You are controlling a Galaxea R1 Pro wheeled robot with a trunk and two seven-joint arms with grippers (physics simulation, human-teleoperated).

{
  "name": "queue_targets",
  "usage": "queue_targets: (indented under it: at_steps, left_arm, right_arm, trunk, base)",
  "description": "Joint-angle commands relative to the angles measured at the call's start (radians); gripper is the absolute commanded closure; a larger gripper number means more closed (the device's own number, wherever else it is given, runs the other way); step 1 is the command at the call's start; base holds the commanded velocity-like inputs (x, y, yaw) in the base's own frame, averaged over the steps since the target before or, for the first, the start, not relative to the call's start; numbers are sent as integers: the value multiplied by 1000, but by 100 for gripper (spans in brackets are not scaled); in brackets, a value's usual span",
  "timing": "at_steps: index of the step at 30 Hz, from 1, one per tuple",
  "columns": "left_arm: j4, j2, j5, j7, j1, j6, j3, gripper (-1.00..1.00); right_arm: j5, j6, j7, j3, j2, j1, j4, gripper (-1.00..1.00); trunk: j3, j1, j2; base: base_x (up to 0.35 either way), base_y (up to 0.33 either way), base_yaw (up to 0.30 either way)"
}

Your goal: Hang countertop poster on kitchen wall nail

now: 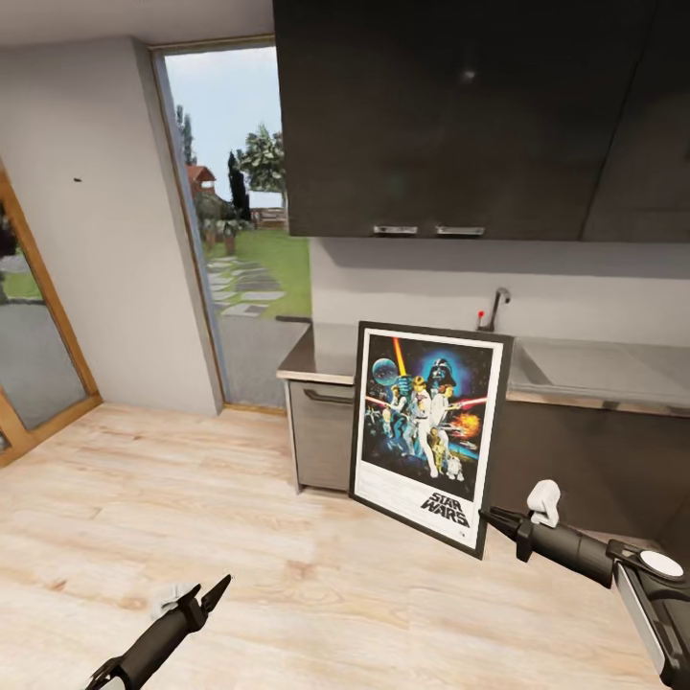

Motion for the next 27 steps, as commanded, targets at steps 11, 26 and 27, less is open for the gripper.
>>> queue_targets:
  at_steps: [11, 26, 27]
  left_arm:
    - [1, 0, 6, 0, 2, -5, -7, -100]
    - [1, 0, 9, 0, 3, -5, -7, -100]
    - [1, 0, 9, 0, 3, -5, -7, -100]
  right_arm:
    - [-7, 12, 5, 0, 0, -1, -2, 100]
    - [-4, 13, 5, 3, 23, -1, -42, 100]
    - [-3, 13, 5, 3, 28, -1, -42, 100]
  trunk:
    - [-2, 1, -2]
    - [-2, 1, -2]
    - [-2, 1, -2]
  base:
    - [17, 134, 277]
    - [51, 161, 290]
    - [160, 127, 291]
